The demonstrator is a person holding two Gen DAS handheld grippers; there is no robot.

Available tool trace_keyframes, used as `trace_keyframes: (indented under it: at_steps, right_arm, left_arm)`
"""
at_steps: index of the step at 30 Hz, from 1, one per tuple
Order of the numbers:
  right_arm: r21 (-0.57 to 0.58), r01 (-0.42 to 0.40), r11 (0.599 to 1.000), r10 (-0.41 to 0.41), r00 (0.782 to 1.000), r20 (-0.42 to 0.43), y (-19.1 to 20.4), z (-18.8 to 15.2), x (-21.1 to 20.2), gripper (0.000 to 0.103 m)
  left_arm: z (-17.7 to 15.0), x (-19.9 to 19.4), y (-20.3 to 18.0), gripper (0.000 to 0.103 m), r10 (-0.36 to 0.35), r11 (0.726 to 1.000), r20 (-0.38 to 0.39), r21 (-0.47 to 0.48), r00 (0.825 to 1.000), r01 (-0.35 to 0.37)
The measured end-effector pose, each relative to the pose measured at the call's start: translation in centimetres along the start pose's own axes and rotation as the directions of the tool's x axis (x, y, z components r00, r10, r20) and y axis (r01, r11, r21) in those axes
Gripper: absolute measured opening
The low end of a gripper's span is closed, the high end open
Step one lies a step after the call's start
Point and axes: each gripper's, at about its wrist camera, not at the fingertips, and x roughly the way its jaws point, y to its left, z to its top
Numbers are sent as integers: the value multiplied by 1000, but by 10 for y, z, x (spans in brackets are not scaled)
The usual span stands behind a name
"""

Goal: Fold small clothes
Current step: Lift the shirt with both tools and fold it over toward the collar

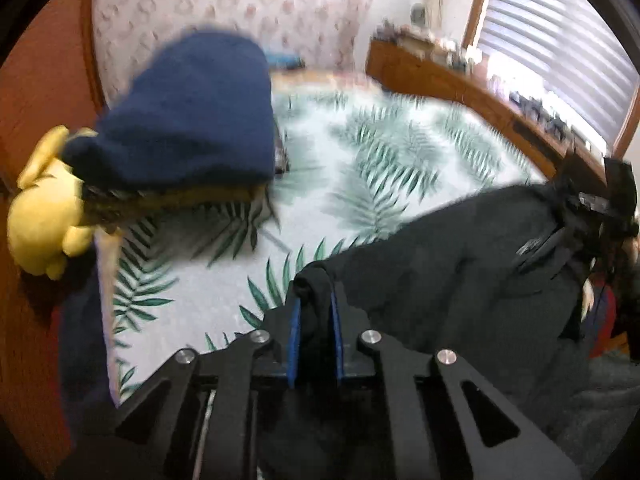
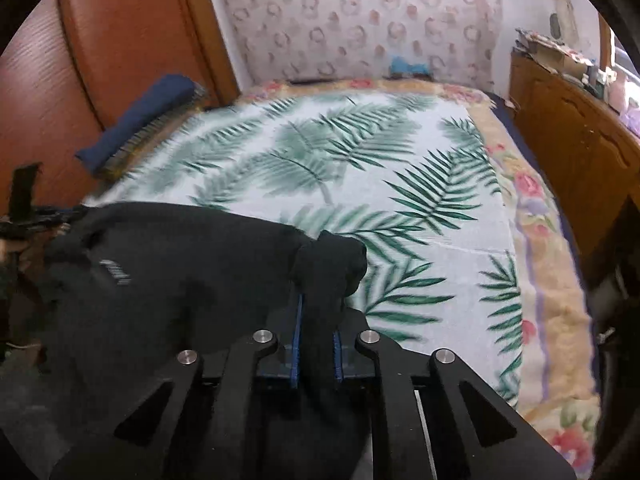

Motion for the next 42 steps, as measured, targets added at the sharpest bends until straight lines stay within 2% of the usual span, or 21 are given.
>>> trace_keyframes:
  at_steps: [2,5,8,12,15,18,20,22,25,31,39,42]
  right_arm:
    - [16,-11,1000,10,998,62,7,-3,-23,7]
    - [12,-3,1000,2,987,158,22,-3,-65,7]
    - [-15,-13,1000,16,976,215,37,5,-101,7]
    - [-59,-25,998,41,956,289,56,16,-144,7]
    - [-80,-19,997,45,940,339,66,25,-175,7]
    - [-97,2,995,35,924,382,72,34,-204,7]
    - [-84,27,996,11,909,416,73,40,-221,7]
    - [-75,30,997,7,894,447,73,49,-238,7]
    - [-92,88,992,-33,876,481,82,64,-261,7]
    - [-153,156,976,-51,843,536,105,95,-303,7]
    - [-210,223,952,-38,766,642,135,124,-367,7]
    - [-221,259,940,-51,748,662,142,133,-383,7]
  left_arm:
    - [1,-30,-11,10,-4,1000,83,-3,997,5]
    - [8,-80,-23,9,-9,1000,200,-4,980,9]
    - [21,-122,-34,9,-48,999,285,37,957,39]
    - [41,-167,-47,9,-78,997,391,56,917,60]
    - [50,-192,-57,9,-81,995,439,90,895,46]
    - [55,-220,-64,9,-95,993,492,108,865,48]
    - [60,-234,-68,9,-107,990,508,130,855,46]
    - [65,-248,-72,9,-101,989,526,147,844,27]
    - [74,-272,-79,9,-91,984,562,176,822,-11]
    - [93,-316,-82,9,-57,977,640,193,766,-89]
    - [110,-371,-88,9,-60,969,725,209,686,-135]
    - [116,-379,-88,9,-52,966,741,207,670,-154]
